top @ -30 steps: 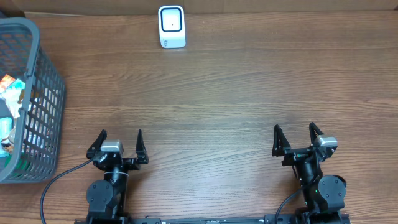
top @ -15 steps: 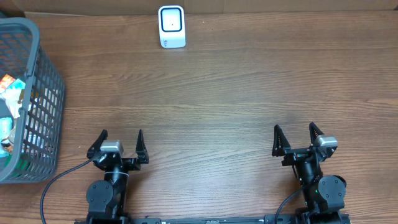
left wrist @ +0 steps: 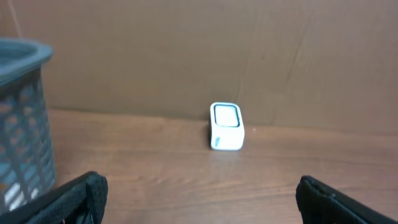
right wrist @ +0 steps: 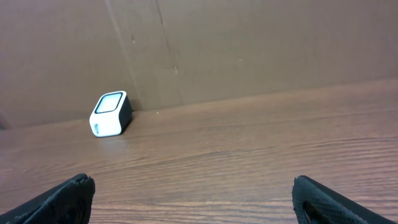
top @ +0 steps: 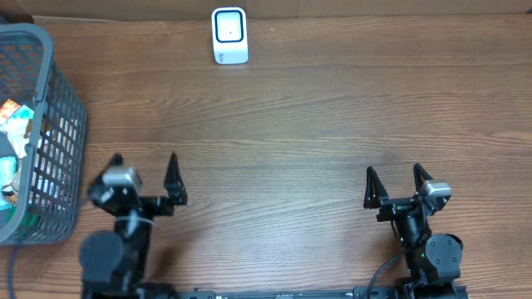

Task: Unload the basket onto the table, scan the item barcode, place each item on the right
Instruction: 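Raise the left gripper and move it over the grey basket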

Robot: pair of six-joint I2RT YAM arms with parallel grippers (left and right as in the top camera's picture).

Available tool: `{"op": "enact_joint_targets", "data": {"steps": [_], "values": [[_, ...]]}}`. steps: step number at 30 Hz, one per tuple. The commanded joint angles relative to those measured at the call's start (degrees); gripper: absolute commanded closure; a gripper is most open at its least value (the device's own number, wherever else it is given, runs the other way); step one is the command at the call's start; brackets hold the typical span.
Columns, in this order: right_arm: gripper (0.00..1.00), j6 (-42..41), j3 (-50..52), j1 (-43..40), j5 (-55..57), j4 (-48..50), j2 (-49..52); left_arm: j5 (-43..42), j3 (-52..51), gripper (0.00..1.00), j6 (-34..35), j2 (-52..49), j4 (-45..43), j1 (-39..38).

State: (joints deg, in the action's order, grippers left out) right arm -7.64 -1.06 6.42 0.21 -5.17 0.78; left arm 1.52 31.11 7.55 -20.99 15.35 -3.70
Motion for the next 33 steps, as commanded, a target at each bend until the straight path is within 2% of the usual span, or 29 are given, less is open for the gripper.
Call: {"op": "enact_joint_targets", "data": {"steps": [1,4,12,15,17,25,29,33], "values": [[0.00,0.2,0.6,-0.2,-0.3,0.3,-0.6,-4.0,14.8,0.00,0.8,-12.1,6.1,0.4],[0.00,0.2,0.6,-0.2,-0.3,0.3,-0.6,-5.2,29.2,0.00,1.9,-22.6,16.2,0.4],[0.00,0.2,0.6,-0.2,-0.3,0.3,-0.6,-7.6,73.5,0.00,3.0,-49.6,51.7,0.4],[0.00,0.2,0.6,-0.2,-0.3,0.3,-0.6,-10.8,83.6,0.00,3.0,-56.1,60.1,0.4],[0.00,0.2,0.6,-0.2,-0.3,0.3,-0.6,-11.6,86.7,0.00,3.0,-58.8,62.7,0.4],[0.00,0.2,0.6,-0.2,-0.3,0.3,-0.6,-11.3,86.7,0.00,3.1,-63.0,62.5,0.7],[0.00,0.2,0.6,-0.2,-0.3,0.3,-0.6,-5.6,87.1,0.00,10.9,-62.9,62.6,3.9],[0.00,0.2,0.6,-0.2,-0.3,0.3,-0.6,-5.4,87.2,0.00,16.5,-62.9,63.9,11.7]]}}
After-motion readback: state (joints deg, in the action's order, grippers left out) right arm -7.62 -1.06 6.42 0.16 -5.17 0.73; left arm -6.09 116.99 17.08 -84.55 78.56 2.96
